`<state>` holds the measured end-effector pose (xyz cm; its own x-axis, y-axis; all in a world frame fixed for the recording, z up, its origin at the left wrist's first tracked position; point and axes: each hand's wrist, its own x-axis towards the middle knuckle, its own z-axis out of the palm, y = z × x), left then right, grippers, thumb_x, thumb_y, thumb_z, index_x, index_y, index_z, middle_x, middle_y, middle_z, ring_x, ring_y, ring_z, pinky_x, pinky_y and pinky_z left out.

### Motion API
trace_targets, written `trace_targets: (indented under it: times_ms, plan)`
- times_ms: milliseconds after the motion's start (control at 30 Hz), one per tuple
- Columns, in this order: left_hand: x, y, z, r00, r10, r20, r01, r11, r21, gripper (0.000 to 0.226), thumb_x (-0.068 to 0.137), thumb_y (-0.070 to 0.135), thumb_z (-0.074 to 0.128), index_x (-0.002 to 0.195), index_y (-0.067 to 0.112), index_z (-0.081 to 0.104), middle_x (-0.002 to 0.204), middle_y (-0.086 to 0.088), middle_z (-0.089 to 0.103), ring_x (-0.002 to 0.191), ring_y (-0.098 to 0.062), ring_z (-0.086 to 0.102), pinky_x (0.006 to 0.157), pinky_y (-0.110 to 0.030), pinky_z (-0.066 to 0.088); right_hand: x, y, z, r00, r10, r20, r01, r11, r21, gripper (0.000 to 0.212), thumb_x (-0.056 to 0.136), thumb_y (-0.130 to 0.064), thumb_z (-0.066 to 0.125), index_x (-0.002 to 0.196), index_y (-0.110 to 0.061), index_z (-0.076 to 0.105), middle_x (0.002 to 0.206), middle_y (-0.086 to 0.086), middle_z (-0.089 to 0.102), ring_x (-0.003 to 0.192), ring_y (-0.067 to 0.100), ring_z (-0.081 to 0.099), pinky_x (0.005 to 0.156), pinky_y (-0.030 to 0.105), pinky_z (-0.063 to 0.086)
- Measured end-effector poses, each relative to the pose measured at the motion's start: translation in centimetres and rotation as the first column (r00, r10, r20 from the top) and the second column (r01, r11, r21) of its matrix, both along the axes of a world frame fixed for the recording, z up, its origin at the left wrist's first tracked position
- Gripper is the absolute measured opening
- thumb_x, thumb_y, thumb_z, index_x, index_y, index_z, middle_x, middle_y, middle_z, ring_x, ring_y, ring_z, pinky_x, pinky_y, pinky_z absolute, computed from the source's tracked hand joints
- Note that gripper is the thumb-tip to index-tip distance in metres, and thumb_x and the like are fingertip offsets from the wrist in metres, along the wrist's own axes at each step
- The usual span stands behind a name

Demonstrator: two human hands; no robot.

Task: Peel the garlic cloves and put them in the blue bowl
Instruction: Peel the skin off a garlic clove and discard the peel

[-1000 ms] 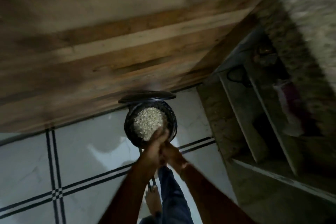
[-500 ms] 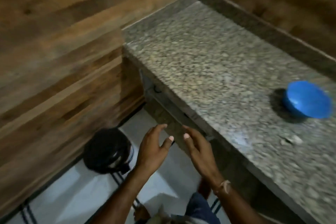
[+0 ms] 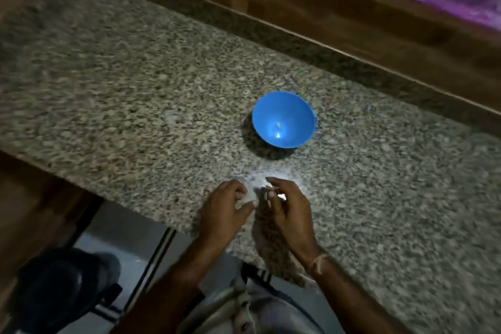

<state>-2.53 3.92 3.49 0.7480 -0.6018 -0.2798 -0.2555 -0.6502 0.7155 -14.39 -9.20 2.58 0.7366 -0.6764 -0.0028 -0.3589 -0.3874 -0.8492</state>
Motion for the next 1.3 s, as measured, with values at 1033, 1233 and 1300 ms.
trace_targets:
  times_ms: [1033, 1233, 1300]
  plan:
    - [8.1, -15.1, 3.8, 0.901, -0.194, 0.388, 0.142, 0.977, 0.159, 0.023, 0.096, 0.038, 0.071, 0.113, 0.022, 0.073, 0.108, 0.002, 0.073, 0.097, -0.025, 0.071, 0.071, -0.035, 0.047, -0.6, -5.4, -3.1, 0.927, -0.2, -0.317, 0.091, 0.94, -0.329, 0.045, 0.089, -0.021, 0.075, 0.132, -0.029, 0.065, 0.141, -0.001, 0.054, 0.126, 0.026, 0.045, 0.088, 0.038, 0.042]
    - [1.6, -10.1, 3.1, 0.891, -0.124, 0.437, 0.178, 0.98, -0.085, 0.015, 0.096, 0.033, 0.07, 0.109, 0.027, 0.067, 0.105, 0.007, 0.063, 0.094, -0.018, 0.063, 0.069, -0.034, 0.048, -2.6, -7.2, -2.7, 0.969, -0.191, -0.157, 0.17, 0.976, -0.139, 0.017, 0.096, -0.021, 0.068, 0.112, -0.025, 0.073, 0.112, -0.006, 0.069, 0.105, 0.019, 0.062, 0.083, 0.04, 0.053]
    - [-1.1, -8.8, 1.0, 0.915, -0.26, 0.308, 0.281, 0.959, -0.026, 0.026, 0.096, 0.037, 0.07, 0.12, 0.028, 0.067, 0.112, 0.006, 0.061, 0.103, -0.016, 0.059, 0.076, -0.036, 0.051, -3.3, -7.6, -2.5, 0.965, -0.207, -0.161, 0.199, 0.978, -0.066, 0.013, 0.098, -0.025, 0.064, 0.104, -0.028, 0.075, 0.099, -0.012, 0.074, 0.093, 0.013, 0.068, 0.078, 0.039, 0.056]
